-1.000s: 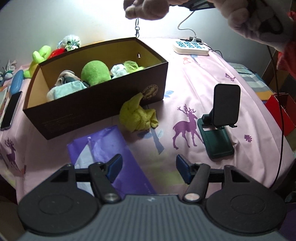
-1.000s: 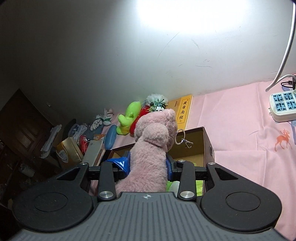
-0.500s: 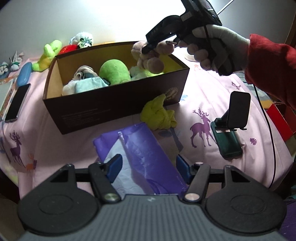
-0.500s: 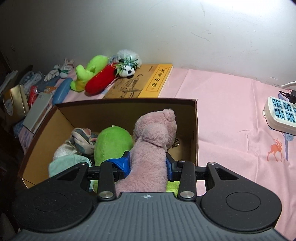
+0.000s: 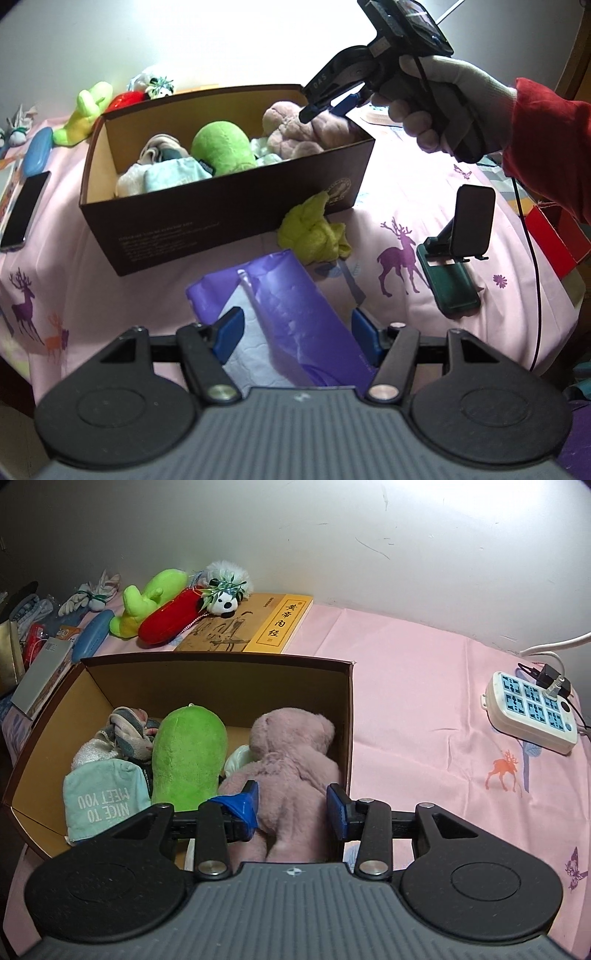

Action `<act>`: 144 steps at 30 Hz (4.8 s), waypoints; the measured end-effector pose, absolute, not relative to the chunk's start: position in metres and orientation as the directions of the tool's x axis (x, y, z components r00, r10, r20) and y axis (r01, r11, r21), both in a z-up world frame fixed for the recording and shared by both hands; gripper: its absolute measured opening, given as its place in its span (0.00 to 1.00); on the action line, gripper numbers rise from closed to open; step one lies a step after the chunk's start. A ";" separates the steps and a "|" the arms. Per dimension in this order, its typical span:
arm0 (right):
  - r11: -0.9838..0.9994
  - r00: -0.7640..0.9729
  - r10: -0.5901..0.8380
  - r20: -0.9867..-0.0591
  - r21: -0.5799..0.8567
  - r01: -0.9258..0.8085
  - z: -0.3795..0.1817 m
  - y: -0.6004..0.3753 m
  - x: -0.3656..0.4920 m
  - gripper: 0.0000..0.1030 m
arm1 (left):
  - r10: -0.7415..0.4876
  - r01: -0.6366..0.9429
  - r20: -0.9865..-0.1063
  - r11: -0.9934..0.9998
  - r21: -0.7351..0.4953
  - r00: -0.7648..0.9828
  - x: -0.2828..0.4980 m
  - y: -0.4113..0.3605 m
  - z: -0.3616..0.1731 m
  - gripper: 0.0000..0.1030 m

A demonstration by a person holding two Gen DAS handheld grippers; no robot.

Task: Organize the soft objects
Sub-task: 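Withdraw the right gripper from the box, then grasp the yellow knotted cloth toy with the left gripper, then lift the yellow cloth toy over the brown box with the left gripper, then lower the yellow cloth toy into the box and open the left gripper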

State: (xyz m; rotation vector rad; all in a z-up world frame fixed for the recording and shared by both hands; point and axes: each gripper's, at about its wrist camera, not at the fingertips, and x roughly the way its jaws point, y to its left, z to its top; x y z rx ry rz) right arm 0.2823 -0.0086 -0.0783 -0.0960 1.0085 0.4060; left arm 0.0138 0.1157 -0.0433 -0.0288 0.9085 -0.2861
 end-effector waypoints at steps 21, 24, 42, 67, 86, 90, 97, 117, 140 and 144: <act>0.830 0.419 0.556 -0.718 0.449 -0.331 -0.032 -0.074 0.146 0.24 | -0.368 0.386 -0.755 0.907 -0.165 0.542 0.026 0.087 -0.041 0.61; 0.824 0.390 0.565 -0.727 0.474 -0.311 -0.045 -0.086 0.120 0.24 | -0.365 0.381 -0.760 0.909 -0.166 0.538 0.030 0.085 -0.042 0.61; 0.781 0.268 0.616 -0.741 0.620 -0.080 -0.118 -0.153 0.069 0.25 | -0.220 0.268 -0.816 0.960 -0.083 0.534 0.068 0.037 -0.053 0.61; 0.728 0.214 0.680 -0.701 0.681 -0.080 -0.140 -0.218 0.064 0.25 | 0.020 0.021 -0.869 0.999 0.035 0.495 0.156 0.012 -0.112 0.62; 0.697 0.150 0.717 -0.681 0.706 -0.125 -0.148 -0.210 0.080 0.25 | 0.042 -0.047 -0.835 0.999 0.019 0.548 0.136 0.005 -0.099 0.35; 0.692 0.133 0.722 -0.679 0.708 -0.141 -0.148 -0.201 0.082 0.25 | 0.005 -0.040 -0.829 0.999 -0.021 0.559 0.123 0.000 -0.090 0.32; 0.693 0.114 0.720 -0.684 0.704 -0.154 -0.147 -0.182 0.086 0.25 | -0.033 -0.025 -0.807 0.998 -0.059 0.590 0.097 -0.002 -0.072 0.32; 0.725 0.160 0.689 -0.707 0.666 -0.177 -0.130 -0.142 0.079 0.25 | 0.023 -0.099 -0.653 0.992 -0.080 0.757 0.099 0.095 0.017 0.32; 0.781 0.257 0.611 -0.748 0.623 -0.043 -0.127 -0.149 0.067 0.25 | 0.036 -0.138 -0.775 0.988 -0.067 0.631 0.180 0.138 -0.064 0.45; 0.781 0.245 0.614 -0.750 0.622 -0.053 -0.128 -0.140 0.069 0.25 | 0.052 -0.132 -0.759 0.990 -0.045 0.649 0.176 0.137 -0.060 0.54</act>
